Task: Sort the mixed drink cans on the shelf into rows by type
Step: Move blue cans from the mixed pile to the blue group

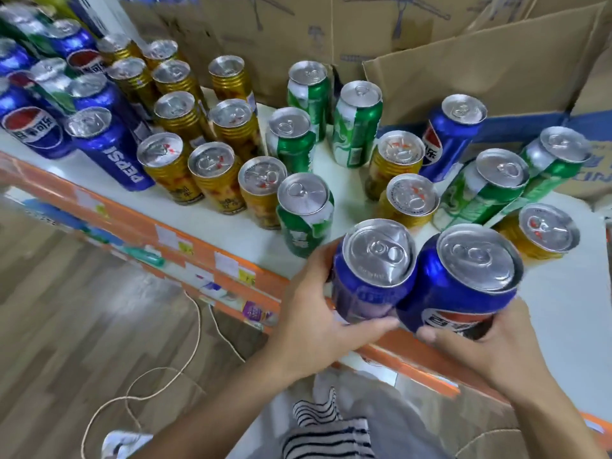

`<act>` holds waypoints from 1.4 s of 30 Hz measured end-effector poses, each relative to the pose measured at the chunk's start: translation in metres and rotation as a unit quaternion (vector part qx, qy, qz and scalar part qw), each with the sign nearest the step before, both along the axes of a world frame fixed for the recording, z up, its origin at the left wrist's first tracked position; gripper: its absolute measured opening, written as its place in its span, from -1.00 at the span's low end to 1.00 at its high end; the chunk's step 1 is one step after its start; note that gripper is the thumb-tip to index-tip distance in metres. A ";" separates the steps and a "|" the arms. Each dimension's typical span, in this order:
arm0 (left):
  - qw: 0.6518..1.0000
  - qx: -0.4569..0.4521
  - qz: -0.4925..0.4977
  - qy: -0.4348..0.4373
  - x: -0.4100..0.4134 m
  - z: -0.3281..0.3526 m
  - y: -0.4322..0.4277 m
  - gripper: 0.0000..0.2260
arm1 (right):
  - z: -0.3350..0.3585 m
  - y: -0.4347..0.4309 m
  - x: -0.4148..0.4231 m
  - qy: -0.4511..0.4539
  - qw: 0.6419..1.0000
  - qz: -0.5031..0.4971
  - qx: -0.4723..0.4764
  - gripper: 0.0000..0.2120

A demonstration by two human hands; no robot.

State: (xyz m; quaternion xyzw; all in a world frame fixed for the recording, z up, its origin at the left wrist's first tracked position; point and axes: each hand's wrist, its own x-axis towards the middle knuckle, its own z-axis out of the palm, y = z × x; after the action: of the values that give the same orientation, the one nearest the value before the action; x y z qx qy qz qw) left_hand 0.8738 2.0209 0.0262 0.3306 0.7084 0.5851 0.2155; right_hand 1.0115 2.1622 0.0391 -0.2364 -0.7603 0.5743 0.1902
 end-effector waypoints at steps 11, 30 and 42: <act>0.994 -0.002 0.077 -0.071 -0.069 0.018 -0.170 -0.42 | 0.015 -0.136 -0.099 0.014 0.992 0.119 -0.042 -0.20; 0.954 0.042 0.295 -0.024 -0.257 0.039 -0.395 -0.46 | 0.029 -0.353 -0.357 0.071 0.949 0.295 -0.089 -0.30; 0.943 0.006 0.332 -0.001 -0.508 0.045 -0.444 -0.52 | 0.029 -0.408 -0.610 0.107 0.952 0.276 -0.082 -0.32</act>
State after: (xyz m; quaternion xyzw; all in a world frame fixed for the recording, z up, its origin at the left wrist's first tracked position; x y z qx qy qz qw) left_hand 0.3662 1.5770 0.0715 0.0778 0.7742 0.6280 0.0076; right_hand 0.4017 1.7544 0.0682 0.0310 -0.7212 0.6869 0.0841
